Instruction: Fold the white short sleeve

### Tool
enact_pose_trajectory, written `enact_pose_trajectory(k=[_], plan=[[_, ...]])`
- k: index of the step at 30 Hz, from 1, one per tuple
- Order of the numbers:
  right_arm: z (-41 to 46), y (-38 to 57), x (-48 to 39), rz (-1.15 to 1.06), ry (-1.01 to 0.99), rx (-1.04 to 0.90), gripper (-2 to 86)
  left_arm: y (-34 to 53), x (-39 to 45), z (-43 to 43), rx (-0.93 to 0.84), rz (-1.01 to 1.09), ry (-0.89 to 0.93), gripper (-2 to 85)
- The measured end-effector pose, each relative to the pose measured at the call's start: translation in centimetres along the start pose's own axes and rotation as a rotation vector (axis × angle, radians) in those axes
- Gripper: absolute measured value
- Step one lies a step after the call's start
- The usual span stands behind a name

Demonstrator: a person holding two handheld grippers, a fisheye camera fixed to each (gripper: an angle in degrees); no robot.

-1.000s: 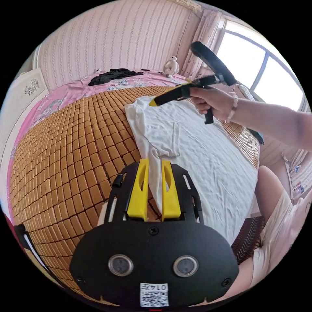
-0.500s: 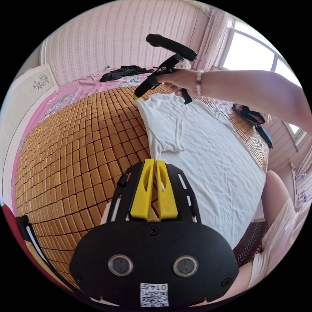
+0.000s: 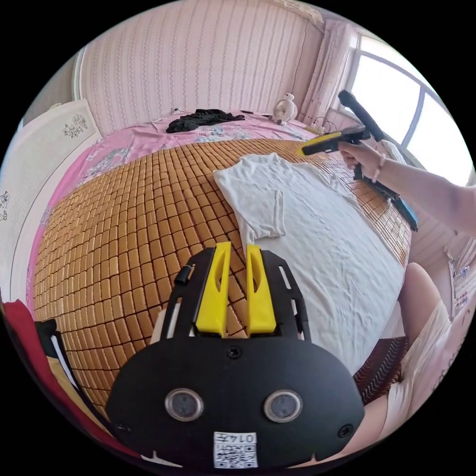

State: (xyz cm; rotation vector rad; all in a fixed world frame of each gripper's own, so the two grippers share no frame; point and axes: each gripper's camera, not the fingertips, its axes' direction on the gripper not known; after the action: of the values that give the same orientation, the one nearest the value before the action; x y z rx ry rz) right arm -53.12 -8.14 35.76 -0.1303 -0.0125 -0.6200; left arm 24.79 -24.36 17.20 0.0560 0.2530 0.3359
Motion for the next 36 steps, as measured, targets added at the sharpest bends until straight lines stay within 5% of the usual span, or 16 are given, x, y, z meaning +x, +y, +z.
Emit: enact_pose_trajectory(k=[7, 14, 20, 36], plan=[[-2.3, 18.9, 11.2, 0.315, -0.07, -0.036, 8.2, -6.6, 7.1, 3.8, -0.082, 0.085, 0.17, 4.7], [-1.2, 21.9, 13.8, 0.42, -0.173, -0.001, 8.7, -19.9, 17.0, 9.5, -0.119, 0.319, 0.476, 4.0], [-0.8, 22.6, 15.0, 0.437, -0.112, 0.027, 9.5, -29.2, 23.3, 13.7, -0.135, 0.479, 0.388, 4.1], [-1.0, 26.1, 18.9, 0.5, -0.216, 0.088, 1.5, -42.9, 35.2, 28.9, -0.258, 0.385, 0.292, 6.0]])
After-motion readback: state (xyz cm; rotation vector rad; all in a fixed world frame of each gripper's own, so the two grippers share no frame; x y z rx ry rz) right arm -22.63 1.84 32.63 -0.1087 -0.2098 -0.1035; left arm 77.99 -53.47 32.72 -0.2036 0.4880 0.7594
